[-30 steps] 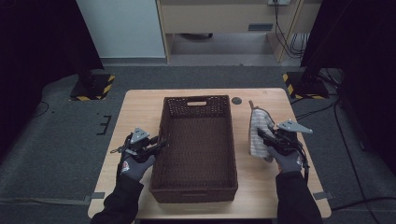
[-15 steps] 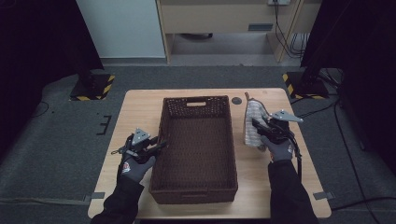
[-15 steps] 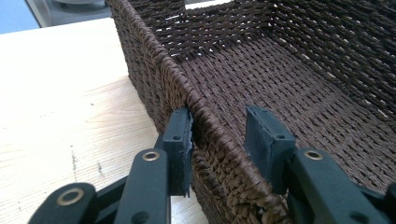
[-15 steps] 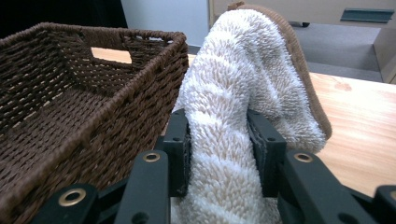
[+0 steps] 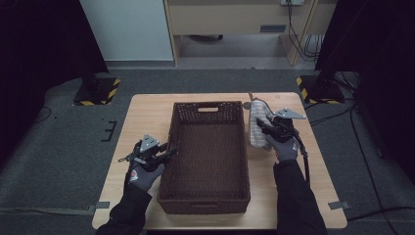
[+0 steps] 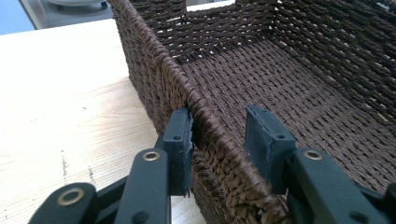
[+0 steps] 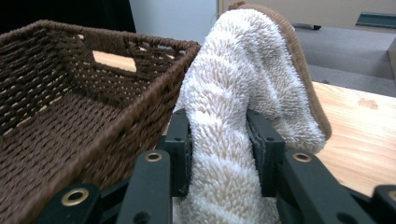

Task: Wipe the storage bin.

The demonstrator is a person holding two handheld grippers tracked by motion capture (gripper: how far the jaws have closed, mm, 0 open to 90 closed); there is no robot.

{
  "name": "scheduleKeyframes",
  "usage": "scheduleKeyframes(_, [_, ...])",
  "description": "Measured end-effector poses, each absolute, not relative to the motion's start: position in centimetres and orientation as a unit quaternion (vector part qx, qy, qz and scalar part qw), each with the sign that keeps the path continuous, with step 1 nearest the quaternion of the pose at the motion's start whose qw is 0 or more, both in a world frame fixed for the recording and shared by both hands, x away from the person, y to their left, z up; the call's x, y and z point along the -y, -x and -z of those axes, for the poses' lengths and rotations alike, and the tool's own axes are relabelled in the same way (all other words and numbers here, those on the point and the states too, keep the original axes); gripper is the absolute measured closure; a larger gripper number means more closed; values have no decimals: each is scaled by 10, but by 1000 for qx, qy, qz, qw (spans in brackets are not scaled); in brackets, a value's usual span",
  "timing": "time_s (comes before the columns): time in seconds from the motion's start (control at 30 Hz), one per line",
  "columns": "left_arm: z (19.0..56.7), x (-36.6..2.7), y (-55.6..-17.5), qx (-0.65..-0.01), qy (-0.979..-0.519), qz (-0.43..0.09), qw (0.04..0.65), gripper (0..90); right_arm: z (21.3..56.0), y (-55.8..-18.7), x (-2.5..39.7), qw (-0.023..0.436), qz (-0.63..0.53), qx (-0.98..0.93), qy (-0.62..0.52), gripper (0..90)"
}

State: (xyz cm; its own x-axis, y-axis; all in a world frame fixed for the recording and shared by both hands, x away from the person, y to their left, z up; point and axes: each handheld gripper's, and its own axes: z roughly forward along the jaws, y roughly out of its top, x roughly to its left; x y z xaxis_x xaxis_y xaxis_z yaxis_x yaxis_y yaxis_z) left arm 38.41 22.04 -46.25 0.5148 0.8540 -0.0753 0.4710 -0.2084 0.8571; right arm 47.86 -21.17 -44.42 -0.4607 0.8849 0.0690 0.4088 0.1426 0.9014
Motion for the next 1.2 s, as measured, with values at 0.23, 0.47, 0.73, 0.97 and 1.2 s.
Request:
scheduleKeyframes(0.23, [464,-221,-384,-445,-743,-210,454,602,447,-499,201,250,-479,-712,-448,665])
scheduleKeyframes(0.47, [464,-222,-385,-443,-743,-210,456,592,456,-516,189,220,-507,-711,-434,683])
scheduleKeyframes(0.73, [464,-222,-385,-437,-746,-213,455,585,498,-525,185,179,-447,-753,-448,701])
scheduleKeyframes(0.97, [464,-222,-385,-433,-747,-216,455,581,505,-522,188,171,-433,-756,-460,694])
scheduleKeyframes(1.2, [465,-223,-385,-432,-746,-214,459,572,459,-519,191,201,-522,-707,-434,694])
